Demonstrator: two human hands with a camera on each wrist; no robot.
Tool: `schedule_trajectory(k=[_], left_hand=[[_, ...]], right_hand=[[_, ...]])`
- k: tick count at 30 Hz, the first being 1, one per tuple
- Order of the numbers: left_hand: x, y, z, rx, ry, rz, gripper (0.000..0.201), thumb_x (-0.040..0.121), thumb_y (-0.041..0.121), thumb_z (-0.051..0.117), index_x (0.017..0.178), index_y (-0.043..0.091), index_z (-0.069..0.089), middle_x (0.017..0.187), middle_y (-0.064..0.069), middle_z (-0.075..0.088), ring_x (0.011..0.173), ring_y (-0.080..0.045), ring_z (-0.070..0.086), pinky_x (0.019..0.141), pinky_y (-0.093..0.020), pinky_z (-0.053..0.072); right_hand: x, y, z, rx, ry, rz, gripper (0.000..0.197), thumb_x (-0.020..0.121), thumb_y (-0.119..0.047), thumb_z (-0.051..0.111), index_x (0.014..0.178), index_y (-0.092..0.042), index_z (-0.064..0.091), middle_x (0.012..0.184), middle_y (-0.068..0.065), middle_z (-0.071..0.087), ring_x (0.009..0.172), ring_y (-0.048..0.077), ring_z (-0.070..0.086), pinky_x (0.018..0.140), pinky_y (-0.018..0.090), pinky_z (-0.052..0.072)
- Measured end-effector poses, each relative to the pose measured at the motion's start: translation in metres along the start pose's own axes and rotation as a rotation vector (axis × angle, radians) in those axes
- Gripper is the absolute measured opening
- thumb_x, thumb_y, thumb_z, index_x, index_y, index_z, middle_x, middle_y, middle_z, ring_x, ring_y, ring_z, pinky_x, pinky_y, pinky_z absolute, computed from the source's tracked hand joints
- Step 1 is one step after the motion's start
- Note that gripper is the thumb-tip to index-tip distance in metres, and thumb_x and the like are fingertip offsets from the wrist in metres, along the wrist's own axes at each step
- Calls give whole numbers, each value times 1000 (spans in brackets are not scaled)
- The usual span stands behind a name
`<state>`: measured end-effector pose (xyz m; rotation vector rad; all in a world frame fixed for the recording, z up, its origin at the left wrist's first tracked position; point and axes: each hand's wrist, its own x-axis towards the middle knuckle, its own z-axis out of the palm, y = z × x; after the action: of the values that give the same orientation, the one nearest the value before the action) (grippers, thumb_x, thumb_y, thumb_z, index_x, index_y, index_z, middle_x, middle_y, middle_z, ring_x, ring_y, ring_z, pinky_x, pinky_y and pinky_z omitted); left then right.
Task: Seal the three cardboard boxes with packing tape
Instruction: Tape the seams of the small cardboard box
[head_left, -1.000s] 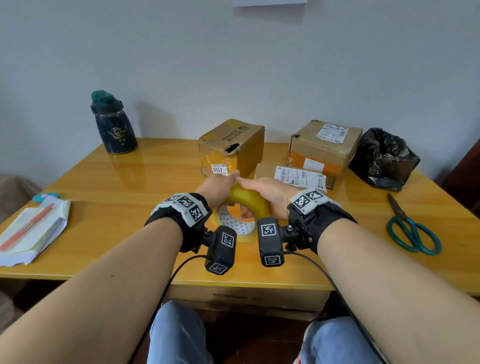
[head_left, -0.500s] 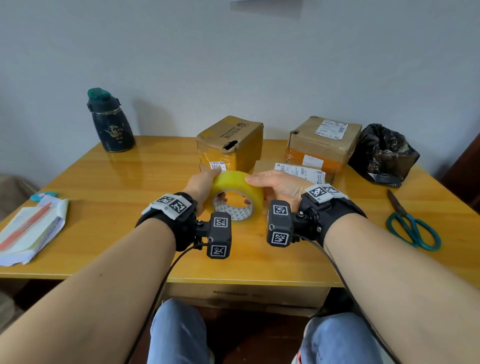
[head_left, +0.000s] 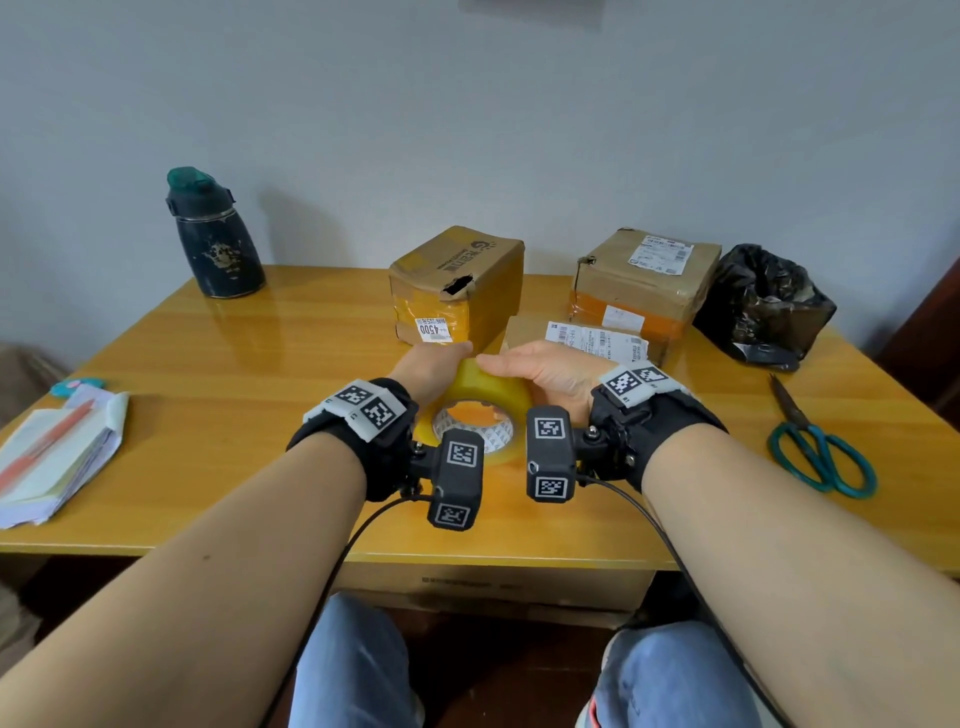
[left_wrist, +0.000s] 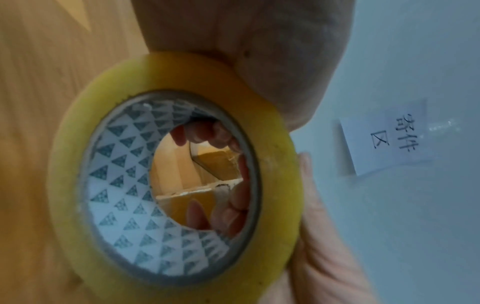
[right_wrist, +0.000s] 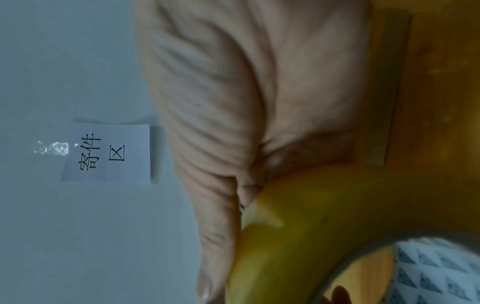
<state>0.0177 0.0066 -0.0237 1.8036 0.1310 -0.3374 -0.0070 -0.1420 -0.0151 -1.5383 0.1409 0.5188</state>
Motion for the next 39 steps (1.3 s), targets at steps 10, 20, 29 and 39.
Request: schedule_trajectory(k=[10,20,29,39], left_hand=[[1,-13,-15,-376,-77,-95,30,97,34,53,94,5,56,61,-9,53,44,-19,53,78,-42,54],[0,-9,-9,-175,-67,-87,35,93,41,58,90,6,59,70,-10,58,56,-23,56,79,-41,53],[-2,-7,7,154,-7,57,51,100,44,40,116,0,61,115,-19,64,96,-27,58,96,-40,46],[14,-27,-7,-126,14,-181,68,78,66,57,113,8,60,108,-18,67,100,-35,64,98,-53,47]], right_hand=[[-7,2,-9,75,-19,8,43,86,-32,58,116,-2,57,97,16,67,88,29,63,90,46,50],[-2,8,-5,102,-47,41,39,79,-28,67,110,-6,62,90,15,66,81,28,61,84,45,49],[4,20,6,52,-24,39,32,80,-25,70,102,-2,65,88,12,69,82,25,65,84,40,52],[-1,20,-6,97,-38,73,49,73,-27,68,115,-4,61,104,18,64,95,32,58,80,47,51]])
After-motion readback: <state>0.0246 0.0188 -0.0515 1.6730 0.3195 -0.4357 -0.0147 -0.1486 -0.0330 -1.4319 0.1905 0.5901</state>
